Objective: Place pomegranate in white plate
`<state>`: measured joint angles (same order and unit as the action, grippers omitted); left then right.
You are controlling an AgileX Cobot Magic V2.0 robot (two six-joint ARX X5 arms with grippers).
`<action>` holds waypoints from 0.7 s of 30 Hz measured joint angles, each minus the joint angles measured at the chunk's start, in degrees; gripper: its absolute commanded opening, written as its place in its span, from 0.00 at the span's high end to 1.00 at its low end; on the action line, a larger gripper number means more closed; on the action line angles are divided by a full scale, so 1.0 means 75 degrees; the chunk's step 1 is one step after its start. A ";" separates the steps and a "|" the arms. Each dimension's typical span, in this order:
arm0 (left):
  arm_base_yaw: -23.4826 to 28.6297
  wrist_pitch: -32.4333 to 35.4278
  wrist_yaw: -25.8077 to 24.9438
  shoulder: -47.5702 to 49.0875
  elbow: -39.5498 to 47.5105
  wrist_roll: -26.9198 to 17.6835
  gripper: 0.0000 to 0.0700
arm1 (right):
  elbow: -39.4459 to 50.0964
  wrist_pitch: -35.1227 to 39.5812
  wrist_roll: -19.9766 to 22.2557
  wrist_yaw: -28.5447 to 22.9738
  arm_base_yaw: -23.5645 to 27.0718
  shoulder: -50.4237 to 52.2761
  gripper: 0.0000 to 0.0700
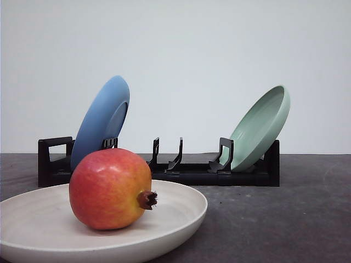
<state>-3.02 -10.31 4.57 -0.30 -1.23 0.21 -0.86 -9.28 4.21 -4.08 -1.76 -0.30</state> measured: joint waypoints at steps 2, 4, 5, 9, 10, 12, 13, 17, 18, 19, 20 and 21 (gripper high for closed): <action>0.0011 0.0000 0.0002 0.0000 0.0000 0.0000 1.00 | 0.0000 0.0000 0.0000 0.0000 0.0000 0.0000 0.94; 0.0014 0.0000 -0.0001 0.0000 0.0000 0.0000 1.00 | 0.0000 0.0000 0.0000 0.0000 0.0000 0.0000 0.94; 0.0011 0.0000 0.0000 0.0000 0.0000 0.0000 1.00 | 0.0000 0.0000 0.0000 0.0000 0.0000 0.0000 0.94; 0.0000 0.0000 0.0002 0.0000 0.0000 0.0000 1.00 | 0.0000 0.0000 0.0000 0.0000 0.0000 0.0000 0.94; 0.0000 0.0000 0.0000 0.0000 0.0000 0.0000 1.00 | 0.0000 0.0000 0.0000 0.0000 0.0000 0.0000 0.94; 0.0000 0.0000 0.0002 0.0000 0.0000 0.0000 1.00 | 0.0000 0.0000 0.0000 0.0000 0.0000 0.0000 0.94; 0.0000 0.0000 0.0002 0.0000 0.0000 0.0000 1.00 | 0.0000 0.0000 0.0000 0.0000 0.0000 0.0000 0.94; 0.0000 0.0000 0.0002 0.0000 0.0000 0.0000 1.00 | 0.0000 0.0000 0.0000 0.0000 0.0000 0.0000 0.94; 0.0000 0.0000 0.0000 0.0000 0.0000 0.0000 1.00 | 0.0000 0.0000 0.0000 0.0000 0.0000 0.0000 0.94; 0.0000 0.0000 -0.0001 0.0000 0.0000 0.0000 1.00 | 0.0000 0.0000 0.0000 0.0000 0.0000 0.0000 0.94; 0.0000 0.0000 0.0000 0.0000 0.0000 0.0000 1.00 | 0.0000 0.0000 0.0000 0.0000 0.0000 0.0000 0.94; 0.0000 0.0000 0.0000 0.0000 0.0000 0.0000 1.00 | 0.0000 0.0000 0.0000 0.0000 0.0000 0.0000 0.94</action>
<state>-3.03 -10.31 4.57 -0.30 -1.23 0.21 -0.86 -9.28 4.21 -4.08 -1.76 -0.30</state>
